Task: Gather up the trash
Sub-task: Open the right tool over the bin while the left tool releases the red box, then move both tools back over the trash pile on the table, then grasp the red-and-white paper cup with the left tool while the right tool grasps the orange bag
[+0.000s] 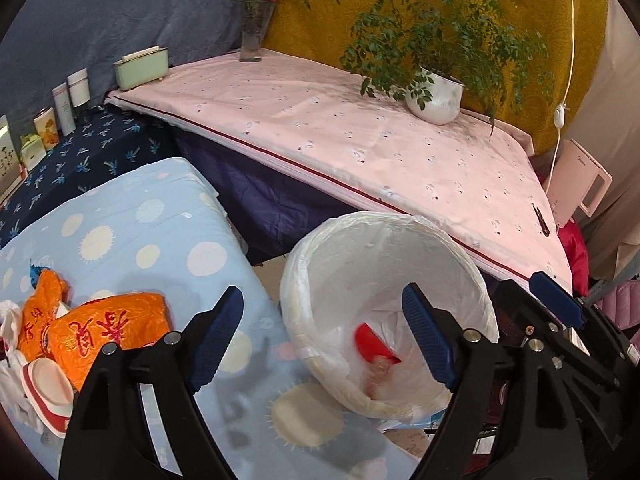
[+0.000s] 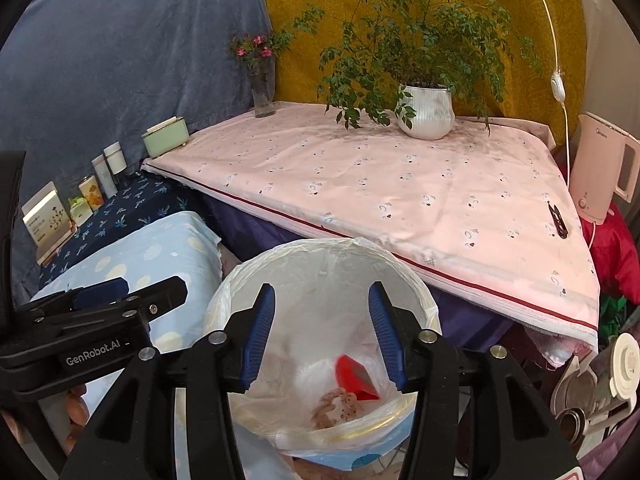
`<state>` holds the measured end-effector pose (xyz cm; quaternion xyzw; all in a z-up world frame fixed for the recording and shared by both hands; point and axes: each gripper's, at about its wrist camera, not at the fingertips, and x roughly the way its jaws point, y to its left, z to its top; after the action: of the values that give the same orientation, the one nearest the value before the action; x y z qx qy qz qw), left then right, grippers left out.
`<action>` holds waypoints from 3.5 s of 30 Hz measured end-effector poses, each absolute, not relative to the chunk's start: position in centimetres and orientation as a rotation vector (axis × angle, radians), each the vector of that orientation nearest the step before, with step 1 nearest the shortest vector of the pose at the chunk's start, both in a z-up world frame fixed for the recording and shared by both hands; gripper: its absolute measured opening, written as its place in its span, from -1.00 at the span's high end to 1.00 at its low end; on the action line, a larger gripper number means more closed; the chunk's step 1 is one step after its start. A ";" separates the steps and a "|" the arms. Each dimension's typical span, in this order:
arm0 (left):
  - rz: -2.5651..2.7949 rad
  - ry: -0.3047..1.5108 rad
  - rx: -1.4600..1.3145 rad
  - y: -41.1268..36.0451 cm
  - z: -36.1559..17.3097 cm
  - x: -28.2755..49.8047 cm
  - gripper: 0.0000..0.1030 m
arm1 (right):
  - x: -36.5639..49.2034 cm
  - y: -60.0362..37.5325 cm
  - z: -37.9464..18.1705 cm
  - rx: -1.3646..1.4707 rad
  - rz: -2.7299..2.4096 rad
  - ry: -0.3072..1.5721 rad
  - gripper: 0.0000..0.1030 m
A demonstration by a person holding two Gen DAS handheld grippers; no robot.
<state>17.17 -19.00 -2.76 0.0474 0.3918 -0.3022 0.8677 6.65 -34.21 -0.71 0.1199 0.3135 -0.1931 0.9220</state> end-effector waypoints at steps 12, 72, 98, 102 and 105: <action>-0.557 0.781 0.071 -14.2 -1.5 16.2 -0.51 | 5.9 -30.6 1.9 0.207 -0.356 0.606 -0.10; -0.228 0.936 -0.142 8.1 -8.2 20.2 -0.68 | 14.2 -11.8 -5.3 0.128 -0.011 0.823 -0.10; -0.182 0.891 -0.121 9.4 -6.4 22.2 -0.68 | 20.6 -7.6 -11.0 0.056 0.127 0.906 0.35; -0.186 0.893 -0.113 9.0 -6.5 22.1 -0.68 | 20.1 -8.4 -10.7 0.075 0.129 0.900 0.82; -0.199 0.891 -0.110 8.2 -6.3 21.7 -0.67 | 19.4 -9.4 -9.5 0.083 0.110 0.869 0.86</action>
<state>21.73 8.24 -6.26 -0.0532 0.4298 -0.0962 0.8962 19.35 -9.43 -9.46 0.0400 0.4205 0.0532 0.9049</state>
